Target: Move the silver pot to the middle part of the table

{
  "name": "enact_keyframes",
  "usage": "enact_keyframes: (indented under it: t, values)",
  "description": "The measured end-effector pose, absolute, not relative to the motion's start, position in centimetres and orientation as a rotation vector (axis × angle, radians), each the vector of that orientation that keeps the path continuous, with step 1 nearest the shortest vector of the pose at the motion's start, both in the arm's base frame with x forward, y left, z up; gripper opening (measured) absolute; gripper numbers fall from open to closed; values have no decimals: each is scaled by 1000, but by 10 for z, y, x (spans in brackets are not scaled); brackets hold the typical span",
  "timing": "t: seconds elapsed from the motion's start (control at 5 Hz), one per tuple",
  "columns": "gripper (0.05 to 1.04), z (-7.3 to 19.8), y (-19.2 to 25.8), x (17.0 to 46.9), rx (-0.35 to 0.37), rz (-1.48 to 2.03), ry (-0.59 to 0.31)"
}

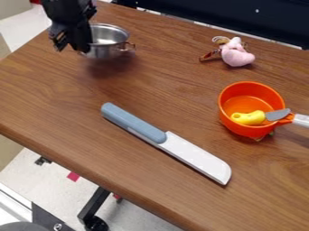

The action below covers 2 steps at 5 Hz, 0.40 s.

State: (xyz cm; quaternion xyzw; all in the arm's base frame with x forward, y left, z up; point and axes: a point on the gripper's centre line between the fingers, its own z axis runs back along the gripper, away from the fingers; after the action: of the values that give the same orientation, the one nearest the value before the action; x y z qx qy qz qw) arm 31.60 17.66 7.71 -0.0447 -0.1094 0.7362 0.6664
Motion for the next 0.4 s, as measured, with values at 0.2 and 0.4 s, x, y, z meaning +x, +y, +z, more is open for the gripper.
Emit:
enact_keyframes:
  t: [0.2, 0.4]
  values:
    - [54, 66, 169, 319, -68, 1671, -254]
    - [54, 61, 157, 322, -47, 1629, -239]
